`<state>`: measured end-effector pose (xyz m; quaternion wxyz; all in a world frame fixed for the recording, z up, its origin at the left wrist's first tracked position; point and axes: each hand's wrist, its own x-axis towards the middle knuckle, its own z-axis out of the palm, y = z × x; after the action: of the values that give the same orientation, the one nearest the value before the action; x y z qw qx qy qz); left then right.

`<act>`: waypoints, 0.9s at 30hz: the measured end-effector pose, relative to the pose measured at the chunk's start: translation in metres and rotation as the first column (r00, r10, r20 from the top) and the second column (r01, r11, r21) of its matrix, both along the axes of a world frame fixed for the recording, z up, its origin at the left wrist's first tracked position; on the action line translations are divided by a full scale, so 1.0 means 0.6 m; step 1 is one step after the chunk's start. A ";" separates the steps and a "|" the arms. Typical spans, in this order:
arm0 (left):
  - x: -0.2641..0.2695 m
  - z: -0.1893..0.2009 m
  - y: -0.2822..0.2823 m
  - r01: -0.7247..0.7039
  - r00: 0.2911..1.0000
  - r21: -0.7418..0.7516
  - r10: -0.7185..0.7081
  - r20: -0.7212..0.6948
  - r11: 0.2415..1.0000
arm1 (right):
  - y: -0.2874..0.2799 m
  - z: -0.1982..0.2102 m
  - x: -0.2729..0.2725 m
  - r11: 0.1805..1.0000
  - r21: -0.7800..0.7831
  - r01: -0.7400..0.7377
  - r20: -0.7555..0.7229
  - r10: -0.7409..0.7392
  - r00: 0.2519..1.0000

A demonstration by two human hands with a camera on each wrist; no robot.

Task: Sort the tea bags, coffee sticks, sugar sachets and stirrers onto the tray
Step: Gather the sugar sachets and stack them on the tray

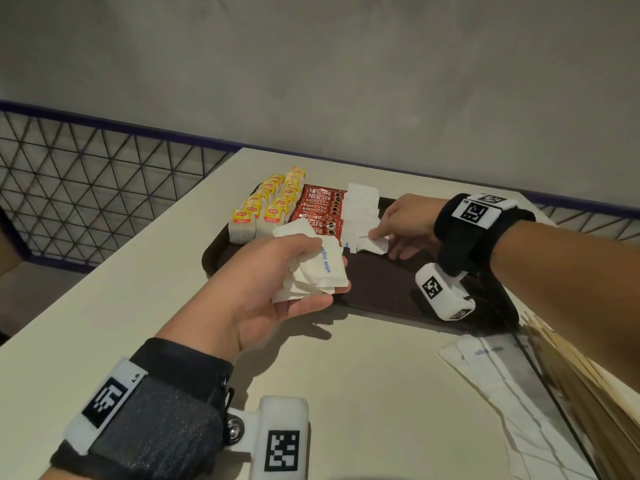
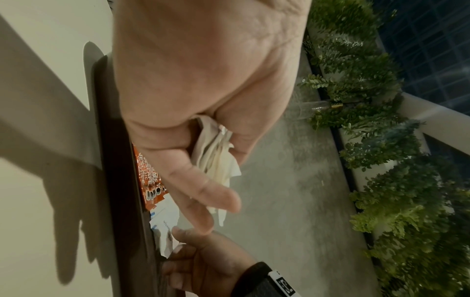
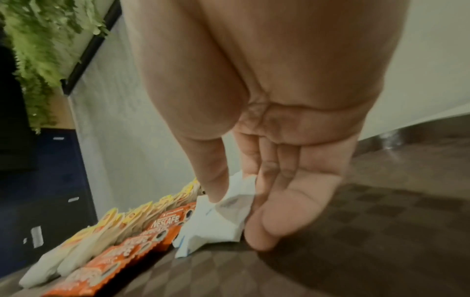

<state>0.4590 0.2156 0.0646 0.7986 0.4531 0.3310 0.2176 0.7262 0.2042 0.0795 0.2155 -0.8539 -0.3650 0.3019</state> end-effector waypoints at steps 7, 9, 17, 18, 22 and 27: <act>0.001 -0.004 0.002 0.006 1.000 -0.007 -0.006 0.023 1.000 | 0.007 -0.003 0.000 0.995 -0.094 -0.018 0.050 0.022 0.999; 0.002 -0.004 0.002 0.005 1.000 -0.004 -0.005 0.025 1.000 | 0.009 -0.003 -0.002 0.992 -0.118 -0.051 0.064 0.059 0.996; 0.004 -0.005 0.000 0.022 1.000 -0.007 -0.022 0.014 1.000 | 0.026 -0.013 -0.001 0.988 -0.127 -0.085 0.197 0.109 0.974; 0.004 -0.005 0.000 0.025 1.000 -0.003 -0.025 0.007 1.000 | 0.029 -0.015 -0.002 0.987 -0.139 -0.079 0.224 0.109 0.969; 0.007 -0.003 -0.002 -0.007 1.000 -0.013 0.007 0.006 1.000 | 0.023 0.006 -0.011 0.974 -0.196 -0.115 0.357 0.180 0.916; 0.004 0.001 -0.006 -0.059 0.997 -0.005 0.059 0.045 0.998 | -0.027 0.117 -0.035 0.982 0.166 -0.090 0.314 0.034 0.949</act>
<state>0.4615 0.2120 0.0654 0.7999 0.4369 0.3264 0.2507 0.7053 0.1883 0.1500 0.2214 -0.8561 -0.4464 0.1371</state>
